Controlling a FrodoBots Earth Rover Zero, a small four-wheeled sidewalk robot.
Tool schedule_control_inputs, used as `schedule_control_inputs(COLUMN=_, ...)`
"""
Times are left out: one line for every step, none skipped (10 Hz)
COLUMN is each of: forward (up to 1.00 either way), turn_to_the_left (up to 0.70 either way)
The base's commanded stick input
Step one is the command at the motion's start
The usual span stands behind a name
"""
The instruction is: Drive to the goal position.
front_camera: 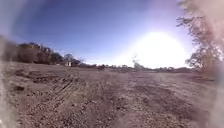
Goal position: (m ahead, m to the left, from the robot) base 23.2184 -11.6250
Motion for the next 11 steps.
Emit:
schedule_control_inputs(forward=0.5, turn_to_the_left=0.0)
schedule_control_inputs(forward=0.5, turn_to_the_left=0.0)
schedule_control_inputs(forward=0.5, turn_to_the_left=0.0)
schedule_control_inputs(forward=0.5, turn_to_the_left=0.0)
schedule_control_inputs(forward=0.5, turn_to_the_left=0.0)
schedule_control_inputs(forward=0.5, turn_to_the_left=0.0)
schedule_control_inputs(forward=0.5, turn_to_the_left=0.0)
schedule_control_inputs(forward=0.5, turn_to_the_left=0.0)
schedule_control_inputs(forward=0.5, turn_to_the_left=0.0)
schedule_control_inputs(forward=0.5, turn_to_the_left=0.0)
schedule_control_inputs(forward=0.5, turn_to_the_left=0.0)
